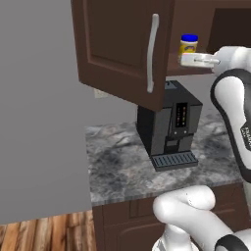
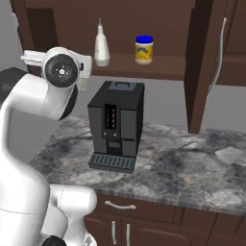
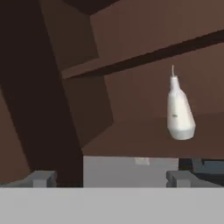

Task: Move the oil and vinegar bottle and mayonnaise from the cabinet to the dining counter.

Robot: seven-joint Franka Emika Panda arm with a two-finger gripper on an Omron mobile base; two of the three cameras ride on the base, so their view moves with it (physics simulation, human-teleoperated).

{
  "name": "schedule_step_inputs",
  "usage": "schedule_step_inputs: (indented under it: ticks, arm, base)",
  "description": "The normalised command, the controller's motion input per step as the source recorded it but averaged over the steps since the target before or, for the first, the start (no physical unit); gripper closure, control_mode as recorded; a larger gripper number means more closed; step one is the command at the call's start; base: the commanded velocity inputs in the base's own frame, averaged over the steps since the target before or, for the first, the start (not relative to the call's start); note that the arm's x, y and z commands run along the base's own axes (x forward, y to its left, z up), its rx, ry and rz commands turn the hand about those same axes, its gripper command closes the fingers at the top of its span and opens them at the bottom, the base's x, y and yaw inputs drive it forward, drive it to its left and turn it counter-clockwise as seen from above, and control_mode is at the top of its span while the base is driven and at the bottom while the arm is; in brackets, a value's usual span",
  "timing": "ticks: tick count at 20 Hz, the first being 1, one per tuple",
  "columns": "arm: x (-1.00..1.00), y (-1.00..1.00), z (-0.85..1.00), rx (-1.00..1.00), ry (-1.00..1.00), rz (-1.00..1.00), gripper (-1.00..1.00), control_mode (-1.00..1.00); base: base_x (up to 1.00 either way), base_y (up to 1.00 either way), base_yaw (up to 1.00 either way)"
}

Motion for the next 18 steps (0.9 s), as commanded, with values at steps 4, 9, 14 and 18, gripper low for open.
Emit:
schedule_step_inputs:
  ticks: [4, 9, 14, 18]
  arm:
    - [0.41, 0.66, 0.00, 0.09, 0.37, 0.44, -1.00, -1.00]
    - [0.01, 0.99, -0.02, 0.05, 0.31, 0.45, -1.00, -1.00]
    - [-0.02, 1.00, -0.14, 0.02, 0.23, 0.45, -1.00, -1.00]
    - [-0.43, 1.00, -0.35, 0.00, 0.04, 0.38, -1.00, -1.00]
  base:
    - [0.00, 0.00, 0.00]
    - [0.00, 0.00, 0.00]
    - [0.00, 0.00, 0.00]
    - [0.00, 0.00, 0.00]
